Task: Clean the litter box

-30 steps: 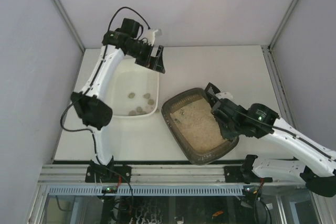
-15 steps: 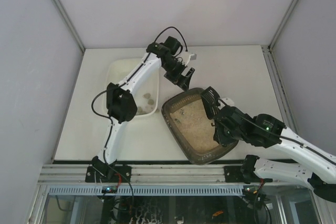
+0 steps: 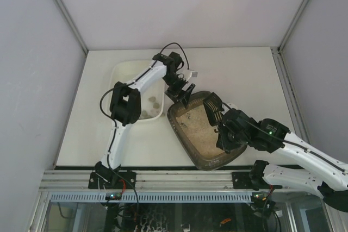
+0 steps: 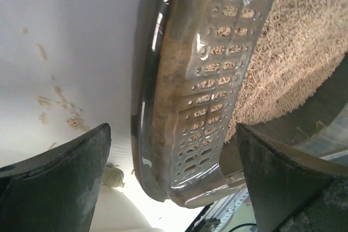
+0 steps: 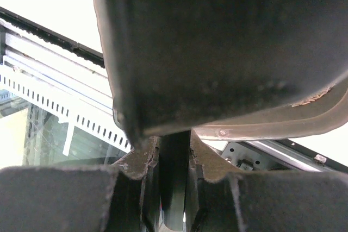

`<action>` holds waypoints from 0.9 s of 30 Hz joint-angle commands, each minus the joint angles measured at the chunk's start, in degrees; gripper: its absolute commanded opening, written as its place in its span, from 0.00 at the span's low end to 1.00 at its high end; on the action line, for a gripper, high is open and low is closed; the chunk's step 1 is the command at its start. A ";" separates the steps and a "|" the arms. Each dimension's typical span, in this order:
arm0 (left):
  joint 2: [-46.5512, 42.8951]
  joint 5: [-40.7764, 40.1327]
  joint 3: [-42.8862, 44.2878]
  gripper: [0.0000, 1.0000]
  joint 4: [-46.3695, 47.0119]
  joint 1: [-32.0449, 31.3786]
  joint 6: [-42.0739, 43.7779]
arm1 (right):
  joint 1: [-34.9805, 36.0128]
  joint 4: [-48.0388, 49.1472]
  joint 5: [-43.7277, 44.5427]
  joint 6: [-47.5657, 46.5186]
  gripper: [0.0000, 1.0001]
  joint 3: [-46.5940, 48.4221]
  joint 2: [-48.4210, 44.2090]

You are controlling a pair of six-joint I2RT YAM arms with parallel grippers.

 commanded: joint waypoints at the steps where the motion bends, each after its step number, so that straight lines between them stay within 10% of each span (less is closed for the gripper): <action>1: -2.09 6.00 -2.38 1.00 -2.73 -0.23 4.33 | -0.69 4.34 -2.26 -0.98 0.00 -0.95 -0.36; 15: -4.14 8.79 -10.02 0.95 -10.02 -0.32 11.87 | -2.26 7.36 -4.96 -1.25 0.00 -3.95 -0.39; 27: -5.06 7.77 -9.74 0.27 -10.25 -0.31 10.86 | -4.32 8.02 -3.75 -2.34 0.00 -5.03 -0.08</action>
